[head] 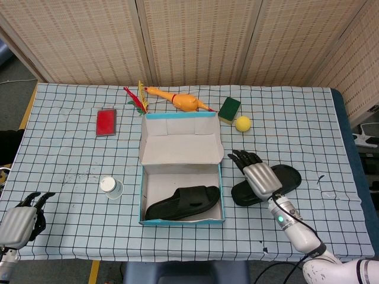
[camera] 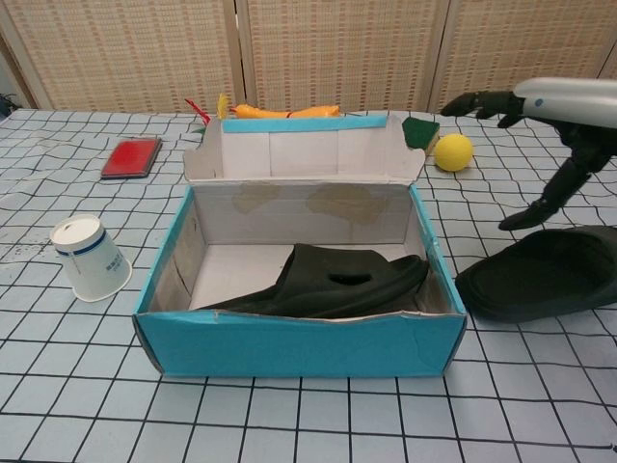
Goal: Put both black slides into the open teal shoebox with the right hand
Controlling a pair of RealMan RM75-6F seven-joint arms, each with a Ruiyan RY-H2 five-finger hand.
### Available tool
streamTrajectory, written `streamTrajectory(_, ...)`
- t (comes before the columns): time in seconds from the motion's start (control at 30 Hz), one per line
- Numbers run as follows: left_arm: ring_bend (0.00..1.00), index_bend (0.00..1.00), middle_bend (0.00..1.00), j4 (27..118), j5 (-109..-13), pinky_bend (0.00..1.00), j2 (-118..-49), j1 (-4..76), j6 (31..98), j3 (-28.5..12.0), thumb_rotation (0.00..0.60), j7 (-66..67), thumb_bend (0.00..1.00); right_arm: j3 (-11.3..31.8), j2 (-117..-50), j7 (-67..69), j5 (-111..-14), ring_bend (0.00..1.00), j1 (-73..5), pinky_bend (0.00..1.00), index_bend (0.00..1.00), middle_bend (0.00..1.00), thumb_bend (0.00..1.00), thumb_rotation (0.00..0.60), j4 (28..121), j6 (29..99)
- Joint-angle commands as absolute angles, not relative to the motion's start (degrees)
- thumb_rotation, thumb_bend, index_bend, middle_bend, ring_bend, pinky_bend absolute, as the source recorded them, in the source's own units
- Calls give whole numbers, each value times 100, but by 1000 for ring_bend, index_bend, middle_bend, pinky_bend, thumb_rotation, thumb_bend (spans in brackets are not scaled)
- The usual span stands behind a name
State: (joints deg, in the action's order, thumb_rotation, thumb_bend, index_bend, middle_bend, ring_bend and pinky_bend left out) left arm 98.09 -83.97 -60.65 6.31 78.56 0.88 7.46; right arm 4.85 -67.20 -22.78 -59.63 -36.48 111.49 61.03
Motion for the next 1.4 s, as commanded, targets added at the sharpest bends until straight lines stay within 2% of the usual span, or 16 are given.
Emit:
streamTrajectory(0.03,154,194,63,9820,-8386,413,-6071,638,7843,86,600,770,367,324,-6486,-2141,-5799,0,-3576,78,0,0,51,600,10933,5805)
streamTrajectory(0.4,155,213,64,9848,-8338,413,-6073,632,7834,88,600,846,367,85,-6292,-1745,-5665,0,-3586,49,0,0,48,600,10114,5004)
streamTrajectory(0.6,155,217,64,9857,-8332,414,-6069,636,7826,89,600,860,367,-11,-6188,-1377,-5925,0,-3565,33,0,0,48,600,9907,4607)
streamTrajectory(1.03,155,220,64,9872,-8266,414,-6063,647,7788,80,600,881,368,-209,-6380,-1260,-6385,0,-3384,27,0,0,49,600,9362,4568)
streamTrajectory(1.4,155,220,64,9882,-8239,414,-6076,660,7751,88,600,954,367,-110,-7088,-1211,-6437,0,-3343,27,0,0,49,600,8411,4600)
